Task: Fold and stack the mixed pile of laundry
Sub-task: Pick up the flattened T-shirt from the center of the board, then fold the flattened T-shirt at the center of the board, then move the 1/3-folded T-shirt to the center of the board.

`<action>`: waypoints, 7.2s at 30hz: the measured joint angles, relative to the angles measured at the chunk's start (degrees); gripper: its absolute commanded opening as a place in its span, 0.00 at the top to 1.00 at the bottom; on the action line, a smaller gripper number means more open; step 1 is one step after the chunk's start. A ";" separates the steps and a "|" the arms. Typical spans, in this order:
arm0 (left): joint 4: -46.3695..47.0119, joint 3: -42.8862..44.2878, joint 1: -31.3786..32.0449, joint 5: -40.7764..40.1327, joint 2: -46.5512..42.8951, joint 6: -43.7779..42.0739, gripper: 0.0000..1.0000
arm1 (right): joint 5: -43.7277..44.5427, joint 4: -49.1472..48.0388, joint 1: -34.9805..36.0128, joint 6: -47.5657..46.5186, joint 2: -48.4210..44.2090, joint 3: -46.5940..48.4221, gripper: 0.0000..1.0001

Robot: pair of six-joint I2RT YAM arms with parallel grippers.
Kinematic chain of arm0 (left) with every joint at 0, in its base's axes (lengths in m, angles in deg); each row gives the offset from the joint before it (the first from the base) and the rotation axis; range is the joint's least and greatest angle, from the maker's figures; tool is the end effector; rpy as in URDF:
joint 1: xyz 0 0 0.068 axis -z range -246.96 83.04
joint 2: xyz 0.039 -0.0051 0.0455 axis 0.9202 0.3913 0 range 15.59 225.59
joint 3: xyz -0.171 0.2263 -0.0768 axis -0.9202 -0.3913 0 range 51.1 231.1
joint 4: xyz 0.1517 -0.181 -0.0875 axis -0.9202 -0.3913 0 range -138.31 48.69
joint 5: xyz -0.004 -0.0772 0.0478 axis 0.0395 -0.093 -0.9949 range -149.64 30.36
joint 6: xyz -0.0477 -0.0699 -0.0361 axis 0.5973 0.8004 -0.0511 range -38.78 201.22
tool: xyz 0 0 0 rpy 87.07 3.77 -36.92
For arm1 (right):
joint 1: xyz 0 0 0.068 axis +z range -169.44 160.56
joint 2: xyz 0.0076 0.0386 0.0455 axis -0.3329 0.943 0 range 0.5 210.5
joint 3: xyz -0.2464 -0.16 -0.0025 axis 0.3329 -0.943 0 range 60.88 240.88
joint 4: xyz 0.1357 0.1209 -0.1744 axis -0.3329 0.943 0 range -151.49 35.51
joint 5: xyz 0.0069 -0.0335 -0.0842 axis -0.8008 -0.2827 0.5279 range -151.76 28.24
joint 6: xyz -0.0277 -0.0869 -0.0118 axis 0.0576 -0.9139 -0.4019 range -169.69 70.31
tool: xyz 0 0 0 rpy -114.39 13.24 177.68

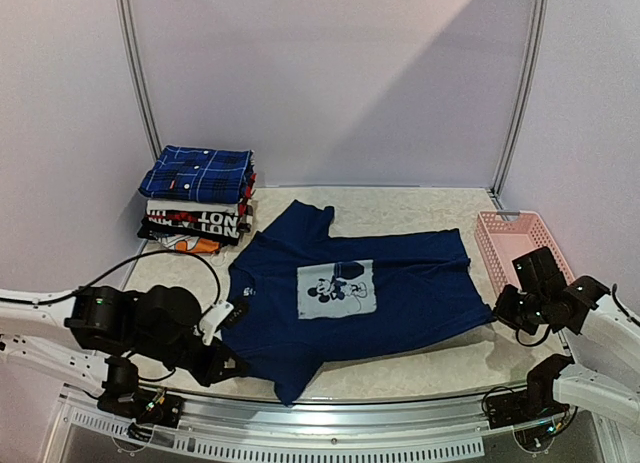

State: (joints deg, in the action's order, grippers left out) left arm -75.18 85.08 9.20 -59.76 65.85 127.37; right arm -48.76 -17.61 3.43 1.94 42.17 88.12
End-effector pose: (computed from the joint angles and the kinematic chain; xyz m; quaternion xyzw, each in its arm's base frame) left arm 0.0432 -0.1745 0.2048 0.2431 0.9082 -0.2981 0.1652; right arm 0.1271 0.0334 0.1716 0.2673 0.9182 0.0776 0.2818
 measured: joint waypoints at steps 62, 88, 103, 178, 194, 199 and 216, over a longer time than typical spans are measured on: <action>-2.99 25.77 -25.97 -12.39 28.11 -18.86 1.00 | 9.64 -4.79 0.09 -3.98 22.91 14.49 1.00; -3.26 35.56 -30.36 -22.32 43.28 -22.71 1.00 | 12.07 -9.31 -1.25 -7.61 40.11 20.04 1.00; -5.01 39.71 -31.47 -32.94 52.52 -21.24 0.23 | 11.82 -9.53 -2.16 -10.54 49.35 26.77 0.61; 16.15 -7.56 -33.11 -21.27 20.98 -6.10 0.28 | 3.69 -10.86 6.38 1.49 24.13 1.16 0.44; 27.21 -11.34 -34.32 -17.62 22.49 -3.98 0.24 | 5.60 -12.61 6.47 5.22 26.67 -0.22 0.71; 29.88 -12.15 -34.86 -17.22 22.80 -3.54 0.26 | 5.86 -13.42 6.49 5.53 27.54 -0.22 0.88; 35.32 -15.65 -35.45 -16.85 17.97 -1.97 0.29 | 6.03 -14.23 6.64 5.92 27.56 -0.22 1.00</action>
State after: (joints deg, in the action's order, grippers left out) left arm -39.86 69.43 -26.25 -76.61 83.82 125.40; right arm -42.73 -31.84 10.07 7.87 69.73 87.90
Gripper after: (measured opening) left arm 0.757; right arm 0.029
